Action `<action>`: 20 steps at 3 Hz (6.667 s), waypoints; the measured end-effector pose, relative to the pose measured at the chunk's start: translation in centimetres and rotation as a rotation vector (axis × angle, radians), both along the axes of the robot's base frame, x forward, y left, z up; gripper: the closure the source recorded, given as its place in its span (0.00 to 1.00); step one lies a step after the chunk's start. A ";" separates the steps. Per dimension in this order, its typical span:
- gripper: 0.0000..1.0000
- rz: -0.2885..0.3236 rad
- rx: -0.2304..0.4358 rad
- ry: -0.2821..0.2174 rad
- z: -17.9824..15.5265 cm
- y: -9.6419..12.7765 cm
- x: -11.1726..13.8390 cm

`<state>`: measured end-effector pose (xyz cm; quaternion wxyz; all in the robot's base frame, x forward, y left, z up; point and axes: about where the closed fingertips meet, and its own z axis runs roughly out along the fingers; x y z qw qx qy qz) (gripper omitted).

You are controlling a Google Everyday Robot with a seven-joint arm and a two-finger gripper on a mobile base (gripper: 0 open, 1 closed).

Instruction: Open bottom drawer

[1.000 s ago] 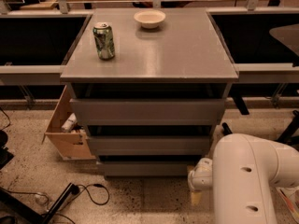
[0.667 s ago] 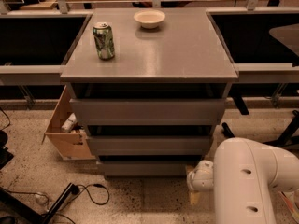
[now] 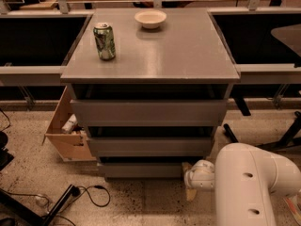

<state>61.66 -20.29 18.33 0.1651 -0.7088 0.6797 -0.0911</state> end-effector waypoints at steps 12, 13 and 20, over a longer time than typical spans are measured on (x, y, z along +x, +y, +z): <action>1.00 -0.090 -0.119 0.178 0.1 -1.1 -4.4; 1.00 -0.090 -0.119 0.178 0.4 -1.1 -4.4; 1.00 -0.131 -0.092 0.231 0.5 -2.7 -8.5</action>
Offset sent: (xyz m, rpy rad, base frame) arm 0.0592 0.0494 -0.0098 -0.0785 -0.0050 0.0175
